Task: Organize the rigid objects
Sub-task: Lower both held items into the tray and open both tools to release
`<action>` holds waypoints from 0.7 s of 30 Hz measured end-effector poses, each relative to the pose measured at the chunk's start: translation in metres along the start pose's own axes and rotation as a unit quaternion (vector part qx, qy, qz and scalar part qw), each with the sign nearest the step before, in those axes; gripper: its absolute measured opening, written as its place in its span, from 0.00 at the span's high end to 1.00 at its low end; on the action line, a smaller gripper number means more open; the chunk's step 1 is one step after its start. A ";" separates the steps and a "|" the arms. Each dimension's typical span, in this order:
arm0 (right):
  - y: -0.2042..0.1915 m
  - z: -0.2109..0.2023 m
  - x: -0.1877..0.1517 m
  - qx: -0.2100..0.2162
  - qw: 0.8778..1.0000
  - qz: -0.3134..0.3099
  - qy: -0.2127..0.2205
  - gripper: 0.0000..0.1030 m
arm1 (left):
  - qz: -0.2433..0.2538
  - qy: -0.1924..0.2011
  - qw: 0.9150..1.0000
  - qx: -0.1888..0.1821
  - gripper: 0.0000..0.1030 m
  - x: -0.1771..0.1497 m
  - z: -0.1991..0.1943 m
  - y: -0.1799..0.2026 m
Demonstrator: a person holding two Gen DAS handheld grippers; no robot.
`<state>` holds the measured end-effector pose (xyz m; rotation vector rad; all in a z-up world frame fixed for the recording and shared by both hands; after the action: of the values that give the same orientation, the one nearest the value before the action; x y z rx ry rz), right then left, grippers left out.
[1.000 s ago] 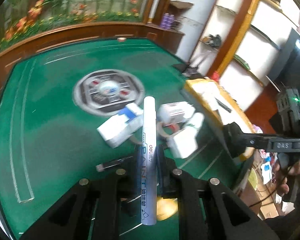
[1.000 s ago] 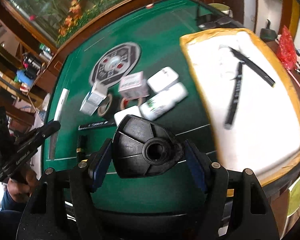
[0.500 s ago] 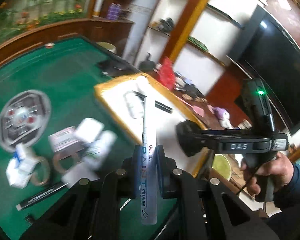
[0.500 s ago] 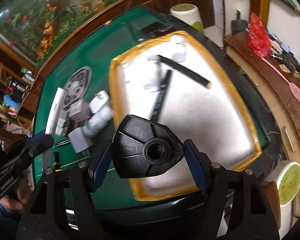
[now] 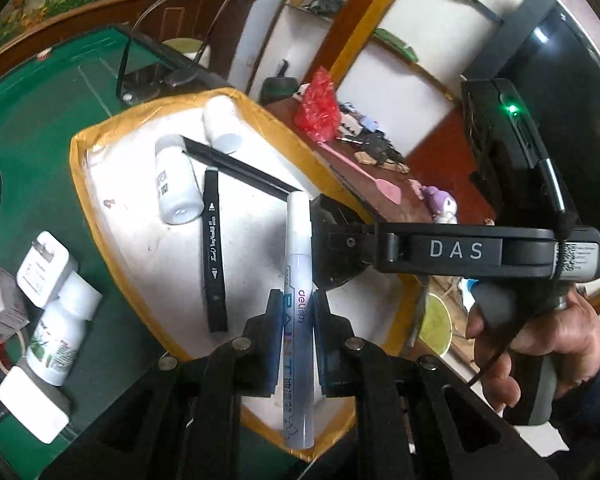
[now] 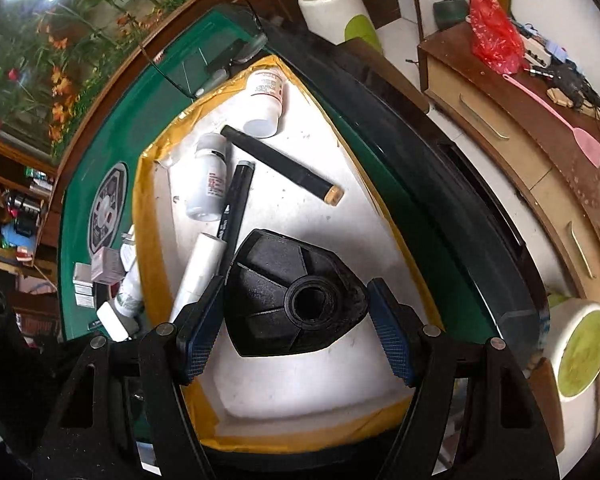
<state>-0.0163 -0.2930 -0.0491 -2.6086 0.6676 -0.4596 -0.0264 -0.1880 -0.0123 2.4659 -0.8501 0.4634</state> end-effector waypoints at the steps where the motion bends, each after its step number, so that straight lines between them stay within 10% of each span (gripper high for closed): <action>1: 0.001 0.004 0.003 -0.001 1.000 -0.003 -0.003 0.31 | -0.007 -0.002 1.000 0.002 0.87 0.000 0.002 -0.001; 21: -0.006 0.045 0.038 -0.053 0.995 -0.076 -0.039 0.30 | -0.026 -0.022 0.998 0.051 0.84 -0.010 0.028 -0.007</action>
<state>0.0358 -0.2945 -0.0773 -2.7745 0.4833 -0.3745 -0.0252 -0.1941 -0.0419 2.5932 -0.7965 0.4444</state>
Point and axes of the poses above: each gripper's, at about its wrist camera, not at the fingertips, and z roughly the way its jaws point, y to its right, x to its top, the point moved 9 cm from there along z, roughly the way its jaws point, and after that the axes turned 4 degrees about x, right-handed, at the moved point
